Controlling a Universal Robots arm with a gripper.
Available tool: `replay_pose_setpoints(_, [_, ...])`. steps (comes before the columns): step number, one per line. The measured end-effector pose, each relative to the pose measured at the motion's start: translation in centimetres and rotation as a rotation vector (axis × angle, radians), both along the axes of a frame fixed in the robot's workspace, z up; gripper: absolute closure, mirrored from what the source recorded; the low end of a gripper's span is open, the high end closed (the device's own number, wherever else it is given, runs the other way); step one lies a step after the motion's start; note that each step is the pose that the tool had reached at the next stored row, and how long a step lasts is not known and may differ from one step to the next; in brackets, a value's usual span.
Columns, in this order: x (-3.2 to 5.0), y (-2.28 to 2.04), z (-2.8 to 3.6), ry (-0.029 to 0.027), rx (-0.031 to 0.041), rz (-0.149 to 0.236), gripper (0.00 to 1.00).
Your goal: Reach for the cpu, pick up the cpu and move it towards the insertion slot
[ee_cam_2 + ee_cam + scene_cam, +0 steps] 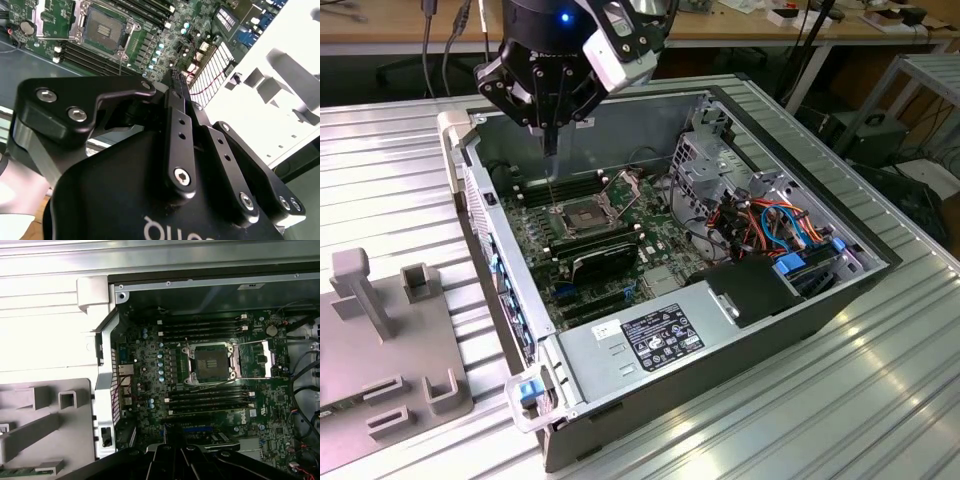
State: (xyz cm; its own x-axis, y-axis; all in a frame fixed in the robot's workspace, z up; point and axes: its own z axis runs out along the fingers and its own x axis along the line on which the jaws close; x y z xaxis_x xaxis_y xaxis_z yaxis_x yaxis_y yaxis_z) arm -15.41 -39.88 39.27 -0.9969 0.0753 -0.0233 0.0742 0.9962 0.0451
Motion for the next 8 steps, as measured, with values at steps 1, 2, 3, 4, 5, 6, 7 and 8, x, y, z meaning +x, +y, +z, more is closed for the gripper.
replay_pose_setpoints(1, [-0.05,0.0,0.0,0.0,0.0001,0.0,0.89])
replay_pose_setpoints(2, [-0.15,0.0,0.0,0.0,-0.0001,0.0,0.89])
replay_pose_setpoints(3, [-0.25,0.0,0.0,0.0,-0.0001,0.0,0.89])
replay_pose_setpoints(4, [-0.33,0.0,0.0,-0.0001,0.0,0.0,0.89])
replay_pose_setpoints(5, [-0.38,0.0,0.0,0.0,0.0,0.0,0.89])
replay_pose_setpoints(6, [-0.45,0.0,0.0,0.0,0.0,0.0,0.89])
replay_pose_setpoints(7, [-0.5,0.0,0.0,0.0,0.0,0.0,0.89])
replay_pose_setpoints(8, [-0.56,0.0,0.0,0.0,0.0,0.0,0.89])
